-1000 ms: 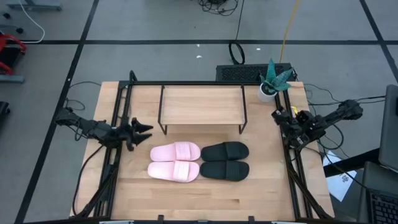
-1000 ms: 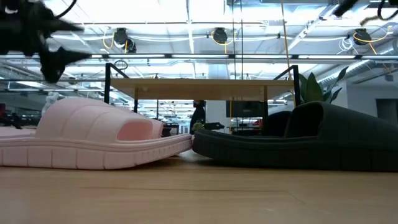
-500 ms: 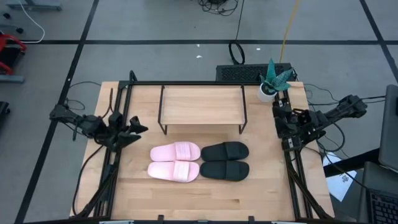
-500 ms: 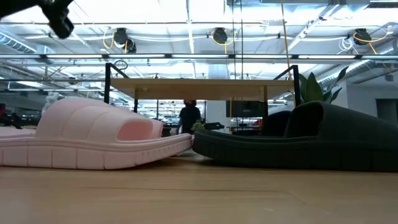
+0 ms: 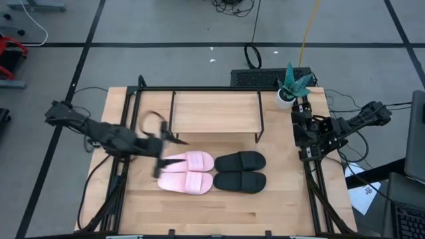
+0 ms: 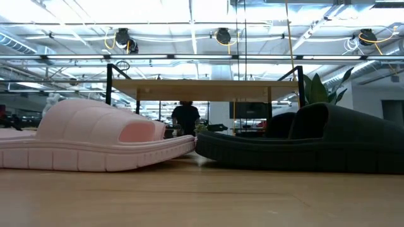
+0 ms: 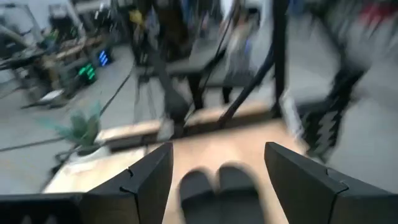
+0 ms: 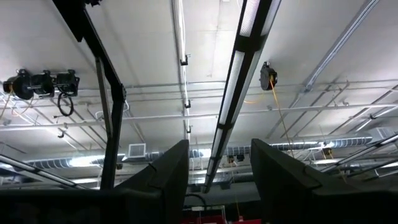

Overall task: Pick and place slides into the shelf
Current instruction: Put the top black slide on the shelf

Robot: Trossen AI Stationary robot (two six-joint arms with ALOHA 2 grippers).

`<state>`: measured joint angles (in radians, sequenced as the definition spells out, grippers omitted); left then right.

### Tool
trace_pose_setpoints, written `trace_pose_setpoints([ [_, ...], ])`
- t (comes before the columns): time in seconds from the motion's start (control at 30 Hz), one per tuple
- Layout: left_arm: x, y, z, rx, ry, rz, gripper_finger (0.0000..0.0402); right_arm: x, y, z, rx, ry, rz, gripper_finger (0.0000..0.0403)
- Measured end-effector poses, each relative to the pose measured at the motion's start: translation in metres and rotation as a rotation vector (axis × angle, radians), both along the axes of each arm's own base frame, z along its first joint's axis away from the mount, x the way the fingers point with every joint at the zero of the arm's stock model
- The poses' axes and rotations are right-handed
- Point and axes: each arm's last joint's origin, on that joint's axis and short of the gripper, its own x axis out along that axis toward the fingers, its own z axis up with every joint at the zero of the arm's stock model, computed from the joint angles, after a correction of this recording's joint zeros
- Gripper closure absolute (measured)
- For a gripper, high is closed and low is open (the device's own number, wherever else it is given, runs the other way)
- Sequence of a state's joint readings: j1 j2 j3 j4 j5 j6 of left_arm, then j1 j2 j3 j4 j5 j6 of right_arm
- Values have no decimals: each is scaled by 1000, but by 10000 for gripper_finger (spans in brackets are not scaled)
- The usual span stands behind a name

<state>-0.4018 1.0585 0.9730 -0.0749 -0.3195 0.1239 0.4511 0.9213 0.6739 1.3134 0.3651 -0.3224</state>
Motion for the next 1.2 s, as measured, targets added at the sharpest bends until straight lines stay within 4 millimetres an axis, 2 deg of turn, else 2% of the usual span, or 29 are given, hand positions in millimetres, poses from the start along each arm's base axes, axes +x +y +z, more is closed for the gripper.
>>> trace_pose_setpoints([
  [0.07, 25, -7, -1, 86, 78, 4, 149, 0, 0, 0, 12, -4, 15, 241],
  [0.17, 64, -19, -14, 242, 185, 16, 149, -1, 0, 0, 32, -11, 42, 241],
  [0.3, 112, -31, -47, 517, 308, 70, 149, -1, 0, 1, 52, -17, 67, 241],
  [0.47, 153, -45, -92, 777, 433, 93, 149, -1, 0, 1, 72, -21, 93, 241],
  [0.67, 182, -57, -127, 929, 445, 62, 149, -6, -2, 4, 76, -59, 109, 241],
  [0.77, 192, -62, -133, 939, 370, 52, 149, -11, -3, 7, 56, -88, 123, 241],
  [0.9, 199, -68, -135, 909, 272, -46, 150, -15, -6, 9, 50, -119, 104, 241],
  [1.03, 205, -66, -146, 960, 266, -98, 168, -17, -6, 10, 47, -122, 93, 241],
  [1.2, 216, -51, -169, 1006, 319, -115, 211, -16, -6, 9, 40, -113, 87, 241],
])
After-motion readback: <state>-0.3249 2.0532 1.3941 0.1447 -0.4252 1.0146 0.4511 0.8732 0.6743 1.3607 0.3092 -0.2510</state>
